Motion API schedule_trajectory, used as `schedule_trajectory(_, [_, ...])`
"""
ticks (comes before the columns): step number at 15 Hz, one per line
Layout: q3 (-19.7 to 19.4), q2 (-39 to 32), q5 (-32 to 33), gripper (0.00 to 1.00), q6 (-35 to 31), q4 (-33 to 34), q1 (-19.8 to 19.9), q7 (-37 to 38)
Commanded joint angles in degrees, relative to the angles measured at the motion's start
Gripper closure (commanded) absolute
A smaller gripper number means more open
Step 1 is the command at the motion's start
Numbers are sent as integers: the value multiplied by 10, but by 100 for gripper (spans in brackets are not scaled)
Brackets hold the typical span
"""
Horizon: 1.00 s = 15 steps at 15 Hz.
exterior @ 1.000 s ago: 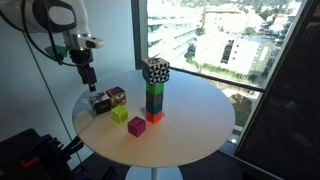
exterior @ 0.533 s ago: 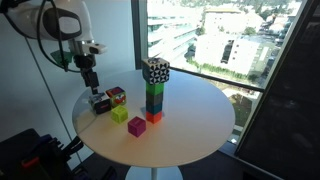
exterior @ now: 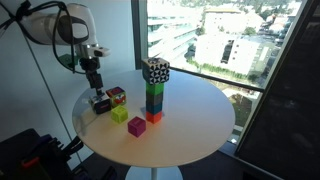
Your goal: Stack the two left toy foams together
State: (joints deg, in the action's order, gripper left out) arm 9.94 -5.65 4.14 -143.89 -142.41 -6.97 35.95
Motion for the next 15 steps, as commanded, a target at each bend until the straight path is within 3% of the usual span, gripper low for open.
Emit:
schedule_trajectory(1, [-19,-32,31,0,-4,26,-23,26])
schedule_trajectory(15, [-57,-80,36,0,-24,37,-58,16])
